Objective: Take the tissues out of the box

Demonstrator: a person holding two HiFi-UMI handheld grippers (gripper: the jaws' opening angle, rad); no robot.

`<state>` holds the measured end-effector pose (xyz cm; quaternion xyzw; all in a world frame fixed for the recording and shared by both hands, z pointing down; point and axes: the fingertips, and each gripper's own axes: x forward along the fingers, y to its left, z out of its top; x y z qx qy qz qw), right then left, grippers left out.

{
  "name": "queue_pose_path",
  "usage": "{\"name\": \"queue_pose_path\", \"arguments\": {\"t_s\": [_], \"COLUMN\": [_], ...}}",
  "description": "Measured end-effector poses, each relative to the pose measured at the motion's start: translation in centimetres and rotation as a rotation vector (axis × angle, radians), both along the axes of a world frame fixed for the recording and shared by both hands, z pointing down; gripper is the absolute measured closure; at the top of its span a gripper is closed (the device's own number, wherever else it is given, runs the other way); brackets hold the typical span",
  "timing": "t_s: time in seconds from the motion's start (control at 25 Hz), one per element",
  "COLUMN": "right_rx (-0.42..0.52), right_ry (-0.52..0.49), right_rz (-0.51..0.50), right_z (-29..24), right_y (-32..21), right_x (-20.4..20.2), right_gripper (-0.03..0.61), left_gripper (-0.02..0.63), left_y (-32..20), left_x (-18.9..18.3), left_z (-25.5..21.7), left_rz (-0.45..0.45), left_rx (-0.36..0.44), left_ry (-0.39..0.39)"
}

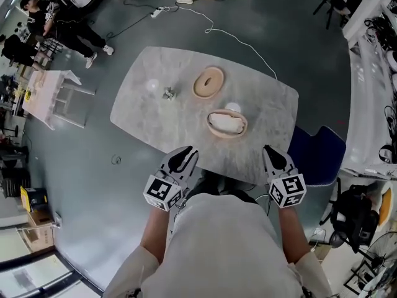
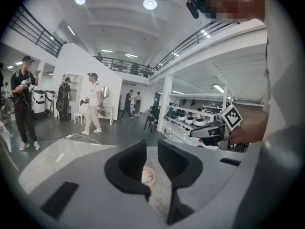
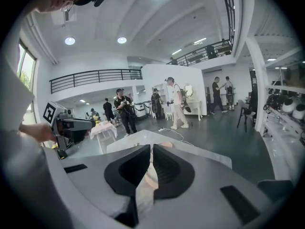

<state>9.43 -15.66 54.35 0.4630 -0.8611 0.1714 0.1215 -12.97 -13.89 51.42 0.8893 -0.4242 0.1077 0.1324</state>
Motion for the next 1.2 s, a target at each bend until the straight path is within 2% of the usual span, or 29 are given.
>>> {"name": "queue_pose_path", "arguments": {"t_s": [0.28,0.64,0.96,1.2], "right_rx": [-0.037,-0.085,-0.148,-0.199], "right_ry": [0.006,0.011,0.029,0.024], "right_rz": [0.093,0.241,0.333,0.384], "right_z": [0.9,3.3,5.6,7.7], "right_y": [-2.3,-4.6,-5.7,-5.6], "right_x": [-0.9,0.5,1.3,1.7], "right_gripper": [0.537,0.537,0.537,0.537], "left_gripper": [0.533,0.532,0.532,0.531], "left_y": [-4.8,-11.0,-14.2,-15.2], "left_x": [0.2,4.5,8.4,10.9], "left_z": [2.3,9.0,18.3,26.2], "left_rz": [0.140,0.390,0.621,0.775], "left_rx": [-0.043,-0.118,-0.177,-0.218], "left_ry": [-0.029,-0.146,-0.291,-0.459]}}
